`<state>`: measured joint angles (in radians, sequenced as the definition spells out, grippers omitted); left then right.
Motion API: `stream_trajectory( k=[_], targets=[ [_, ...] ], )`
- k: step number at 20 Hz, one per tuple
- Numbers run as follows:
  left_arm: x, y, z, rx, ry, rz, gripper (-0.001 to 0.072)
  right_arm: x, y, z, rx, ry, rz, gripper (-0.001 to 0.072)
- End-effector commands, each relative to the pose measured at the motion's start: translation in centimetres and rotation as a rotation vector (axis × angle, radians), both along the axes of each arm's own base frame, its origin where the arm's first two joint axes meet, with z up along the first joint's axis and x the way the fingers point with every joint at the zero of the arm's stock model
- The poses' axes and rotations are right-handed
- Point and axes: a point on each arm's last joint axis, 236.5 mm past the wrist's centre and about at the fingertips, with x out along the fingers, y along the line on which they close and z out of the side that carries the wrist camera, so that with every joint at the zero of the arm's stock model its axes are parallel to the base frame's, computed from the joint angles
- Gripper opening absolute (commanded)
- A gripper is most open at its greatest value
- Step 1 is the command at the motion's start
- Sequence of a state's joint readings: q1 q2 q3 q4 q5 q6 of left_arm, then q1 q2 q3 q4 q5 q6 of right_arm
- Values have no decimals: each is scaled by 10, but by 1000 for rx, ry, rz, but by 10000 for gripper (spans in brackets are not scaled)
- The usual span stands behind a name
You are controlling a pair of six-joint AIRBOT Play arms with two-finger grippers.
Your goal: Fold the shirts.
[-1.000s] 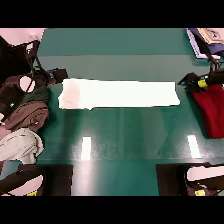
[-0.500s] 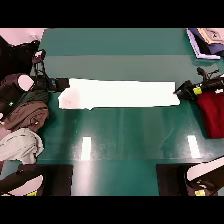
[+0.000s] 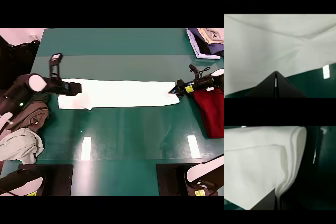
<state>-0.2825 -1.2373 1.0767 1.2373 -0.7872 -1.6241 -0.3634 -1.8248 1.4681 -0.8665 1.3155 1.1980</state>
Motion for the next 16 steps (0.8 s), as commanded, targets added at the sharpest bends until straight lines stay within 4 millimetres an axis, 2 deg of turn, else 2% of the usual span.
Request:
stream_trajectory(
  k=[1,5,7,9,12,16],
  targets=[
    [0,-49,-4,3,14,-115,24,4,6,31,-13,-81,30,12],
    [32,-116,-15,7,-9,-230,23,18,42,127,82,-267,74,9],
    [50,-146,-26,-24,3,-250,24,24,71,182,125,-370,128,9],
    [63,-167,-43,-64,42,-256,24,24,103,219,125,-431,182,8],
    [74,-184,-66,-107,86,-247,24,20,154,256,135,-498,276,8],
    [75,-185,-95,-104,135,-236,23,9,216,279,160,-550,389,8]
  ],
)
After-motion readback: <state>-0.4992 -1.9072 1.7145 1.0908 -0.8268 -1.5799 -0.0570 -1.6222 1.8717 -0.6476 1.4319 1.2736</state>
